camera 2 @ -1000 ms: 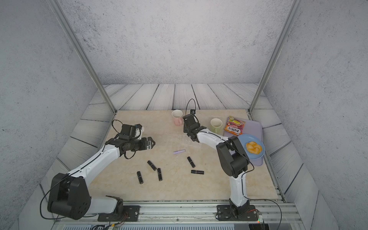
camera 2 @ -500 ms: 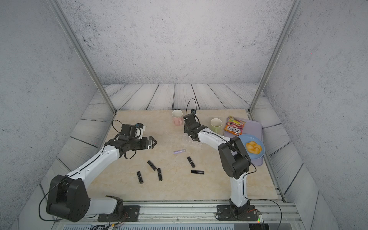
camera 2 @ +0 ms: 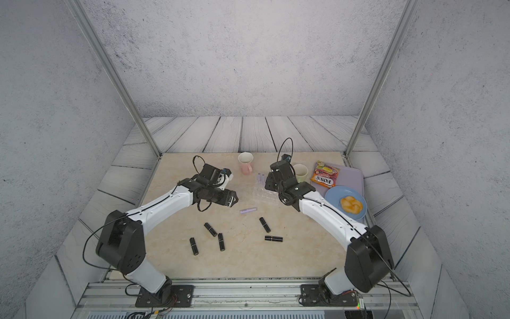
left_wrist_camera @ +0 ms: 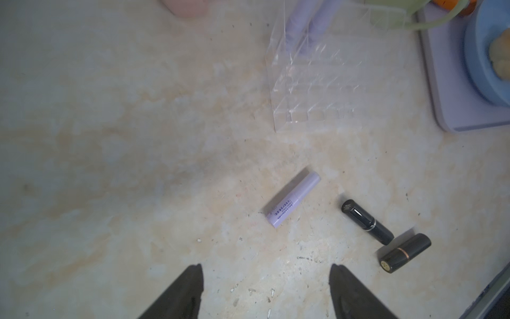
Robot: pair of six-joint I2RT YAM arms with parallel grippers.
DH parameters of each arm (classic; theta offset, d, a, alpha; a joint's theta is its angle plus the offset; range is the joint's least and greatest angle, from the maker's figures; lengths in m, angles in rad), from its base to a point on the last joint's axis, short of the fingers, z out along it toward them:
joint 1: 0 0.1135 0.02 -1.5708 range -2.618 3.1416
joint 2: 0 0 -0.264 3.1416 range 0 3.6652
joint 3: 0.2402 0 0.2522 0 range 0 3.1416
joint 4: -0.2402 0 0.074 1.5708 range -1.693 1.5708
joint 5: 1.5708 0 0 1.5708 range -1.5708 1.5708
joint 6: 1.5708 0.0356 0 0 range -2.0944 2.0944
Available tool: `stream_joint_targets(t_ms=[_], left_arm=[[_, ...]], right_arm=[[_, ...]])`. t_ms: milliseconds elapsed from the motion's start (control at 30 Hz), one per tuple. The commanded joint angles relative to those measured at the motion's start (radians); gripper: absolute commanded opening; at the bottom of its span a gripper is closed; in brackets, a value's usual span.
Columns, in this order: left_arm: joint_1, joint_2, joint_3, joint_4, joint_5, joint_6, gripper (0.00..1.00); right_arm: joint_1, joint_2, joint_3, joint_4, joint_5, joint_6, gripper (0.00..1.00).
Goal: Arrange the lipsticks in the organizer
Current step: Place the lipstick in the storage box, then pick up the lipstick at the center of the board.
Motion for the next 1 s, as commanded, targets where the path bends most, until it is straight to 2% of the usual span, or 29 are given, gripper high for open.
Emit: stream_joint_targets(t_ms=[0,133,233,533,767,967], left_arm=[[-0.04,0.071,0.065,-0.092,0.0,0.049,0.76],[-0.091,0.16,0.117,-0.122,-0.068,0.103,0.77],[-0.099,0.225,0.149,-0.136,-0.072,0.115,0.76],[-0.153,0.364,0.247,-0.179,-0.123,0.159,0.7],[-0.166,0.416,0.273,-0.168,-0.171,0.187,0.61],[-0.193,0.436,0.263,-0.17,-0.191,0.204,0.46]], right_arm=[[0.004,-0.094,-0.067,-0.087,-0.043,0.016,0.47],[0.005,-0.187,-0.128,-0.134,-0.034,0.007,0.46],[0.004,-0.226,-0.161,-0.14,-0.012,-0.002,0.46],[0.005,-0.212,-0.155,-0.154,-0.039,-0.013,0.46],[0.004,-0.21,-0.168,-0.144,-0.05,-0.011,0.46],[0.005,-0.196,-0.168,-0.137,-0.058,-0.01,0.45]])
